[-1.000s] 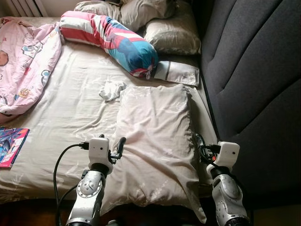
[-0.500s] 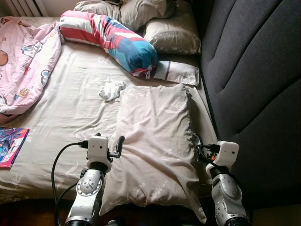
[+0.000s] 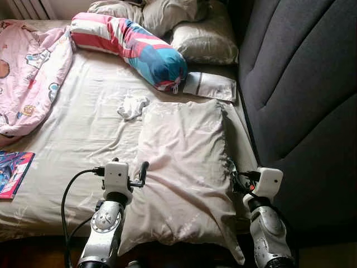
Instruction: Clean up the room
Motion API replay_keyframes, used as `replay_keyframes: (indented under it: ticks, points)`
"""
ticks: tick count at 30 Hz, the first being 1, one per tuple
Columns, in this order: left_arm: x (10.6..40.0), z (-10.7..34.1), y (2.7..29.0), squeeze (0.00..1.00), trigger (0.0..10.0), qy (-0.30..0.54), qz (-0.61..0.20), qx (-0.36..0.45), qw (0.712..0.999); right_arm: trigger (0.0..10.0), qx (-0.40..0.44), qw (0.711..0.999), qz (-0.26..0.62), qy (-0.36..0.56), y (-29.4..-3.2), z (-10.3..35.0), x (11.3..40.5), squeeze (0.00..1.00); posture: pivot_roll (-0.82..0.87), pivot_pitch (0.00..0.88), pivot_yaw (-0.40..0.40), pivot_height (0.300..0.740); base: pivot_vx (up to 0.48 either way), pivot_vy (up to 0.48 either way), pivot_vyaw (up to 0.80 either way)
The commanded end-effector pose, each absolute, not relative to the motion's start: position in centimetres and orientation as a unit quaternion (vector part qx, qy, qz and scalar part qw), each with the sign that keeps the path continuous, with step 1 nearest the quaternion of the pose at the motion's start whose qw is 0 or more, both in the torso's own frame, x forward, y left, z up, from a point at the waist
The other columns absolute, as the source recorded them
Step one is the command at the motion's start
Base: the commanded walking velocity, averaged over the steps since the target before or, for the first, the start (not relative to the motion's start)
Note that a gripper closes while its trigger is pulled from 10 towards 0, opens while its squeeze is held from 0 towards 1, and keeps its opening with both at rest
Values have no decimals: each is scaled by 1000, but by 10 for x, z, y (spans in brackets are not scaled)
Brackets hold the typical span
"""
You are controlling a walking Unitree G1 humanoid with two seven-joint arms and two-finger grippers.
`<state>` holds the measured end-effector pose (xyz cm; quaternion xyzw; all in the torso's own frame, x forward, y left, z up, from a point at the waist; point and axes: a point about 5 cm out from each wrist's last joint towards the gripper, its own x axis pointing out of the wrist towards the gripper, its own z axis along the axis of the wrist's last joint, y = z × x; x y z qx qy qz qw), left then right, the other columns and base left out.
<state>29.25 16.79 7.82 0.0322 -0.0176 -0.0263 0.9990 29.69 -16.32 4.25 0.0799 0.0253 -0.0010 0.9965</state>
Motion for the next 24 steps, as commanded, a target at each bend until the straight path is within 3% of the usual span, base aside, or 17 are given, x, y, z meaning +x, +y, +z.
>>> replay_keyframes:
  ticks: [1,13,18,24]
  points:
    - [290,72,167,0,10000,-9,-25,27,999,10000,77,996,-4,38,-164,37,293,0,-76,221,-39,740,0,0,0]
    - [289,73,165,0,10000,-9,-33,8,999,10000,85,995,-5,53,-163,35,294,0,-74,230,-43,740,0,0,0]
    - [289,73,166,0,10000,-9,-33,7,999,10000,86,995,-3,51,-163,35,294,0,-72,233,-43,740,0,0,-537]
    - [288,72,167,0,10000,-5,-32,12,999,10000,86,995,-3,52,-162,34,293,0,-73,237,-43,740,81,0,0]
